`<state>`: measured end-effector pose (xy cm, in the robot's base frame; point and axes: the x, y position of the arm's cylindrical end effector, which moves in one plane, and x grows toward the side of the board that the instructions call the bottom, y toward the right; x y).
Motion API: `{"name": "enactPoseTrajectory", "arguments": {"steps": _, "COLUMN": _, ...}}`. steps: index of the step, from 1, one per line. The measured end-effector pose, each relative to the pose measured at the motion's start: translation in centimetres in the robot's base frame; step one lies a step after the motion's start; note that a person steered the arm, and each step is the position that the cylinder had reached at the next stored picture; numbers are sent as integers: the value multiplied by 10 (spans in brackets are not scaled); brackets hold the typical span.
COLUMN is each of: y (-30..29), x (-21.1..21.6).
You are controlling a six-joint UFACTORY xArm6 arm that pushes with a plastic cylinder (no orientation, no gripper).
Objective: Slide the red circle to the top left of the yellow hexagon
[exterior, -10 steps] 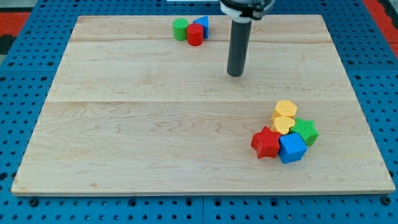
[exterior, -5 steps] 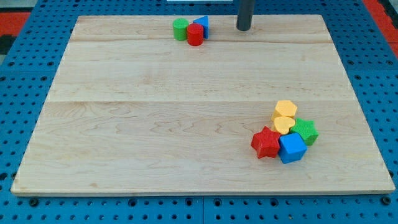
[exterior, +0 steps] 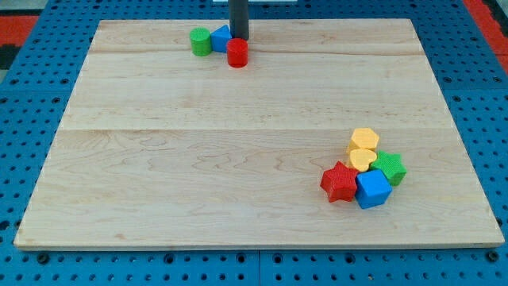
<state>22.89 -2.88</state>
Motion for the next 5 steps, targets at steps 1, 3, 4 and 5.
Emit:
{"name": "enactPoseTrajectory", "arguments": {"steps": 1, "y": -1, "x": -26}}
{"name": "enactPoseTrajectory", "arguments": {"steps": 3, "y": -29, "x": -3}}
{"name": "enactPoseTrajectory", "arguments": {"steps": 4, "y": -29, "x": 21}}
{"name": "enactPoseTrajectory", "arguments": {"steps": 5, "y": -29, "x": 40}}
